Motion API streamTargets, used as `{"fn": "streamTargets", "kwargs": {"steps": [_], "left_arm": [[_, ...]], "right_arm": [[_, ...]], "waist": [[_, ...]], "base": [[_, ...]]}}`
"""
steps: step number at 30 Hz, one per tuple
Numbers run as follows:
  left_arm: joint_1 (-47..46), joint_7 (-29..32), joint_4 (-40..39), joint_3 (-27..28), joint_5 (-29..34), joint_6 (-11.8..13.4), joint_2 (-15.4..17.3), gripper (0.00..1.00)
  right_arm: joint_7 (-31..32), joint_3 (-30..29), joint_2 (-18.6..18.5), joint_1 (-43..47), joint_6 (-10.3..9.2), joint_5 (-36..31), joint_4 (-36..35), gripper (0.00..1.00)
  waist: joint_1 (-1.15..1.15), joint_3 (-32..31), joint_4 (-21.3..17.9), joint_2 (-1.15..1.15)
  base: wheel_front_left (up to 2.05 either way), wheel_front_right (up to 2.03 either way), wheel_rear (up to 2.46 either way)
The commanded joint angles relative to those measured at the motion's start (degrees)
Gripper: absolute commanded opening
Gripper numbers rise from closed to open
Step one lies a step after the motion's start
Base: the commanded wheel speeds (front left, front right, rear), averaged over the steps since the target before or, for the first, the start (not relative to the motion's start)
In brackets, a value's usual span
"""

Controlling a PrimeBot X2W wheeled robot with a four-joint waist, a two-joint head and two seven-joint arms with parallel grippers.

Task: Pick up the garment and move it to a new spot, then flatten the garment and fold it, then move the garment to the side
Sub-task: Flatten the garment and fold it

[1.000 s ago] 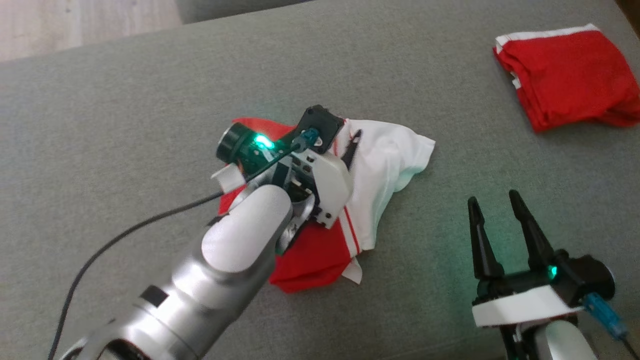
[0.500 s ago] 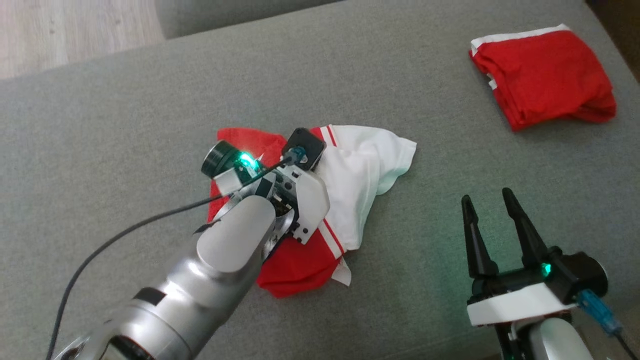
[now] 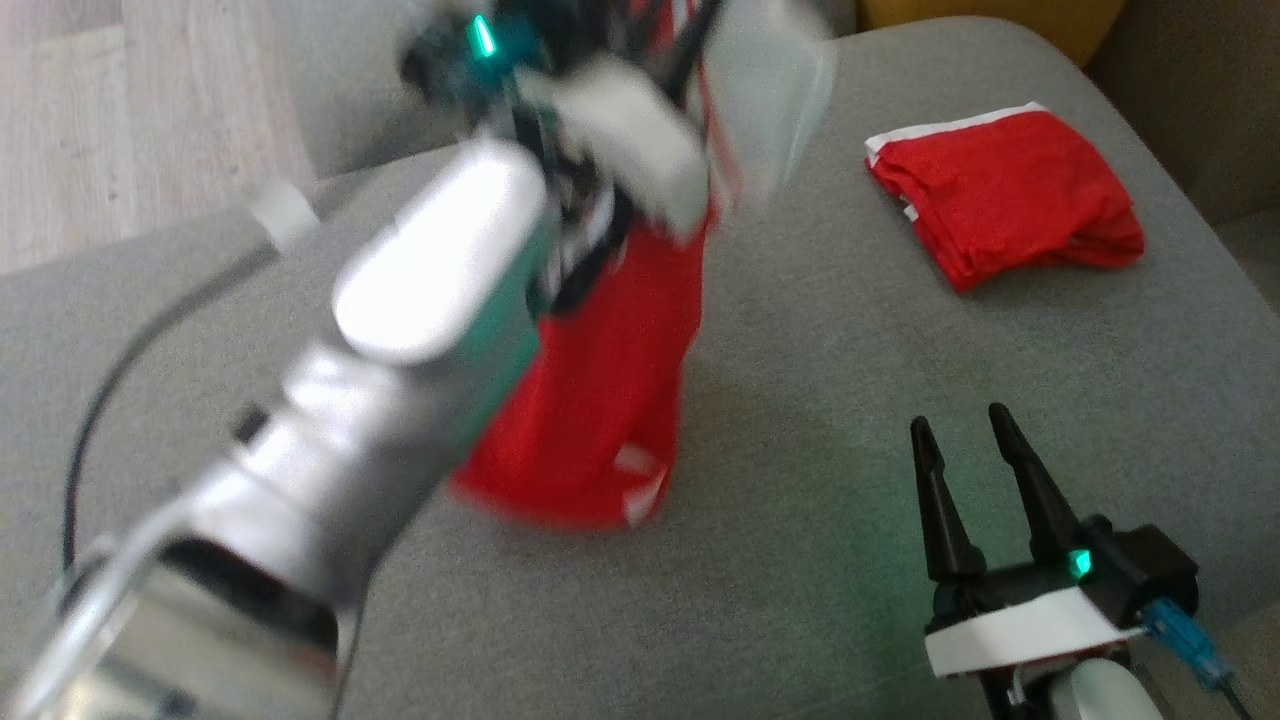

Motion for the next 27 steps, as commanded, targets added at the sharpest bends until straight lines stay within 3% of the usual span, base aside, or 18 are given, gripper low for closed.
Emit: {"fn": "streamTargets", "kwargs": {"steps": [1, 5, 10, 17, 22, 26, 27], "left_arm": [[-6.7, -2.4, -1.8, 3.9, -0.7, 1.4, 1.0, 0.0], [-11.9, -9.0, 1.1, 8.4, -1.6, 5.4, 0.9, 0.0], [-8.2, -12.4, 4.5, 10.9, -3.2, 7.0, 1.4, 0.0], [16.9, -15.1, 3.0, 17.9, -8.6, 7.4, 1.4, 0.0], [35.9, -15.1, -5.9, 29.3, -3.8, 7.5, 1.1, 0.0], [46.3, -15.2, -10.7, 32.1, -3.6, 6.5, 1.0, 0.0], [48.1, -15.2, -11.5, 32.1, -4.0, 6.4, 1.0, 0.12]], "right_arm": [[-0.4, 1.2, -0.3, 0.0, -0.04, 0.3, -1.8, 1.0], [-0.4, -0.1, -0.3, 0.9, -0.04, 0.0, -2.1, 1.0], [-0.4, -0.8, -0.3, 1.5, -0.04, -0.4, -2.5, 1.0], [-0.4, -2.0, -0.3, 1.4, -0.04, -1.4, -3.0, 1.0], [-0.4, -2.9, -0.3, 0.0, -0.04, -2.4, -3.4, 1.0], [-0.4, -2.9, -0.3, 0.0, -0.04, -2.9, -3.1, 1.0], [-0.4, -2.9, -0.3, 0.0, -0.04, -2.9, -3.0, 1.0]], "waist": [[0.01, -0.8, -0.2, 0.0], [0.01, -1.1, 1.2, 0.0], [0.01, -0.9, 3.9, 0.0], [0.01, 1.4, 9.8, 0.0], [0.01, 3.4, 12.5, 0.0], [0.01, 3.6, 14.3, 0.0], [0.01, 3.5, 14.6, 0.0]], "base": [[0.0, 0.0, 0.0], [0.0, 0.0, 0.0], [0.0, 0.0, 0.0], [0.0, 0.0, 0.0], [0.0, 0.0, 0.0], [0.0, 0.0, 0.0], [0.0, 0.0, 0.0]]}}
